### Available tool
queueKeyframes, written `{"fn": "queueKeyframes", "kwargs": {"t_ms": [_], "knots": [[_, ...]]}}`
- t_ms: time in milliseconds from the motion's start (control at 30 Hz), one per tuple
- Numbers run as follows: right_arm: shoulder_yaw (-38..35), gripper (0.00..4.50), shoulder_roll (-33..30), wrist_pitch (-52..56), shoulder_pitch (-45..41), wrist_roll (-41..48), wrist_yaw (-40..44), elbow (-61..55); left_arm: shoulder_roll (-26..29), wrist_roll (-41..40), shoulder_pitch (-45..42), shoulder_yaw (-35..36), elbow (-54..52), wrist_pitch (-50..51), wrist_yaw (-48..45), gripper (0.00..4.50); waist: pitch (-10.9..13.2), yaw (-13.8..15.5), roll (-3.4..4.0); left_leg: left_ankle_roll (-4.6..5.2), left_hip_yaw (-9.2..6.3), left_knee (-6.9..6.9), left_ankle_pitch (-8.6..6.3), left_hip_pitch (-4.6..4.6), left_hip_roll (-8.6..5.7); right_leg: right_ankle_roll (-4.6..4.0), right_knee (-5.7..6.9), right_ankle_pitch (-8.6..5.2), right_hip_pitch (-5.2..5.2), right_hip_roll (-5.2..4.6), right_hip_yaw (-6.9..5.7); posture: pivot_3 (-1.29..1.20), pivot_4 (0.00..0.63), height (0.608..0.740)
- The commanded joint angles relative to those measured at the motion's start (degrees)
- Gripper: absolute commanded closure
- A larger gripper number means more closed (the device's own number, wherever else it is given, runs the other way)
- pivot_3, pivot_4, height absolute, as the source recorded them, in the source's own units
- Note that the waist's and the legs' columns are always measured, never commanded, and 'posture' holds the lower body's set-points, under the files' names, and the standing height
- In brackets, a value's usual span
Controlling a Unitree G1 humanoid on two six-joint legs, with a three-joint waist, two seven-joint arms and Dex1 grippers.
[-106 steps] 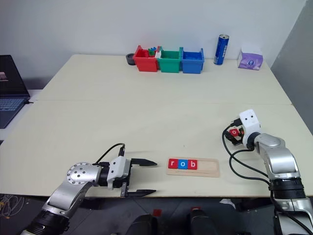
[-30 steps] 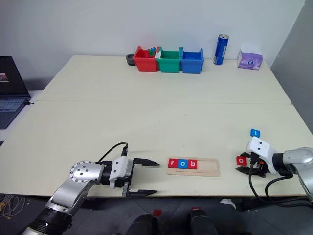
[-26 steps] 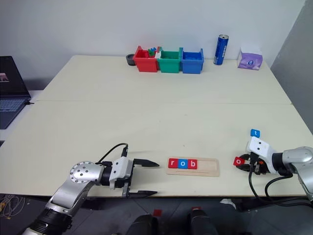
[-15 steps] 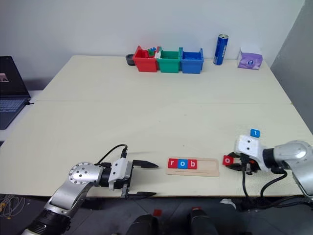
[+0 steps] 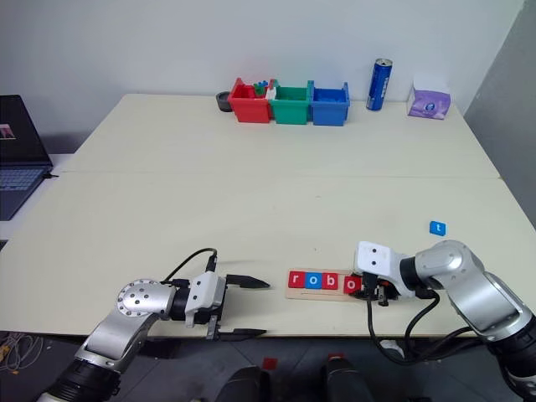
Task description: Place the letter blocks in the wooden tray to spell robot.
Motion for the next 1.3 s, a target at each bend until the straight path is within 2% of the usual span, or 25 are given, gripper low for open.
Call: {"fn": "queueKeyframes", "kwargs": {"t_ms": [33, 733, 1000, 1033, 1300], "knots": [[0.9, 3.06, 0.9, 0.0, -2.2, -1.0, -0.3, -0.2, -0.2, -0.3, 0.5, 0.4, -1.5, -0.9, 0.7, 0.0, 0.0, 0.0, 0.0, 0.0, 0.0, 0.0, 0.0, 0.0, 0.0, 0.0, 0.0, 0.0, 0.0, 0.0, 0.0, 0.0, 0.15, 0.74], [2.5, 3.06, 2.0, -0.4, -5.1, -2.4, 1.1, 3.1, -0.4, -0.1, 1.4, -0.1, -3.1, -0.6, 2.4, 0.0, 0.0, 0.0, 0.0, 0.0, -0.02, 0.0, 0.0, -0.01, 0.0, -0.04, 0.01, 0.02, 0.0, -0.01, -0.02, 0.0, 0.15, 0.74], [1.8, 0.23, 2.4, -0.5, -5.5, -2.7, 0.5, 3.0, -0.2, -0.3, 1.6, -0.1, -3.6, -0.2, 2.4, 0.0, 0.0, 0.0, 0.0, 0.0, -0.02, 0.0, 0.0, 0.0, 0.0, -0.03, 0.01, 0.02, 0.0, -0.01, -0.02, 0.0, 0.15, 0.74], [1.2, 0.01, 2.7, -0.1, -5.6, -2.4, 0.1, 2.8, -0.2, -0.3, 1.6, 0.0, -3.7, -0.1, 2.4, 0.0, 0.0, 0.0, 0.0, 0.0, -0.02, 0.0, 0.0, 0.0, 0.0, -0.03, 0.01, 0.02, 0.0, -0.01, -0.02, 0.0, 0.15, 0.74], [-7.1, 0.01, 2.4, 5.5, -3.9, 2.7, -2.1, -1.5, -0.2, -0.4, 1.5, 0.0, -3.7, 0.1, 2.3, 0.0, 0.0, 0.0, 0.0, 0.0, -0.05, 0.0, 0.0, -0.02, -0.01, -0.04, 0.0, 0.03, 0.0, -0.01, -0.03, 0.0, 0.15, 0.74]]}}
